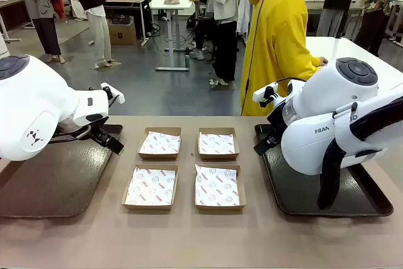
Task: Individually package the donuts and arrange them on the tray.
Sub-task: Pick up one Paper togo box.
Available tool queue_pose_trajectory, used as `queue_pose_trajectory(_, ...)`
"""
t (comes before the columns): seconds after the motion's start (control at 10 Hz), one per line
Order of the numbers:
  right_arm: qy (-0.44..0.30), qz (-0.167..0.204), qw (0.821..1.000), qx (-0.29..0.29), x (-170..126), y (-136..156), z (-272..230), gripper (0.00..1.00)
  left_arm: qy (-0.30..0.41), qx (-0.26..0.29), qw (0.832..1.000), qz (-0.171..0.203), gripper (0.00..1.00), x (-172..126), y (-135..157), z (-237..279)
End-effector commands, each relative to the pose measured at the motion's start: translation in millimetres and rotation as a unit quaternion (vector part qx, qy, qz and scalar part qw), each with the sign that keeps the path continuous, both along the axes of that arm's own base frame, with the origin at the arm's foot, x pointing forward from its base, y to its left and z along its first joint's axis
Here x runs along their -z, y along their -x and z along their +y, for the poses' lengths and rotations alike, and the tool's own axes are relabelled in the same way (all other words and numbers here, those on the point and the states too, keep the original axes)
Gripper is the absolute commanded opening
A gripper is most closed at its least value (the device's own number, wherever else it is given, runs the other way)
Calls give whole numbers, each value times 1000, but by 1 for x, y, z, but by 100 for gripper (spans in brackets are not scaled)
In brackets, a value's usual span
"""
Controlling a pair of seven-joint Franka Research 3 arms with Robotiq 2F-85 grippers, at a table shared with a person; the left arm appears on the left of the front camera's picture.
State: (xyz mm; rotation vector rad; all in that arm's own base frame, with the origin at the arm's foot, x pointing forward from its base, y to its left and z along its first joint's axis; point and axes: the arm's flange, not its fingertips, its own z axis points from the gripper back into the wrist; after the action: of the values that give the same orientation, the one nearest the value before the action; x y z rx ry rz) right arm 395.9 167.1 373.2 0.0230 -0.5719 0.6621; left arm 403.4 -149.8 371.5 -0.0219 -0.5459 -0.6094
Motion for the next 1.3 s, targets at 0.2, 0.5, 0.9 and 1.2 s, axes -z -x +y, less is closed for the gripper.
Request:
queue_pose_trajectory(0.2,0,0,1000,0,0,0,0,100,0,0,1000,0,100,0,0,0)
queue_pose_trajectory(0.5,0,0,1000,0,0,0,0,100,0,0,1000,0,100,0,0,0)
queue_pose_trajectory(0.9,0,0,1000,0,0,0,0,100,0,0,1000,0,100,0,0,0)
queue_pose_trajectory(1.2,0,0,1000,0,0,0,0,100,0,0,1000,0,100,0,0,0)
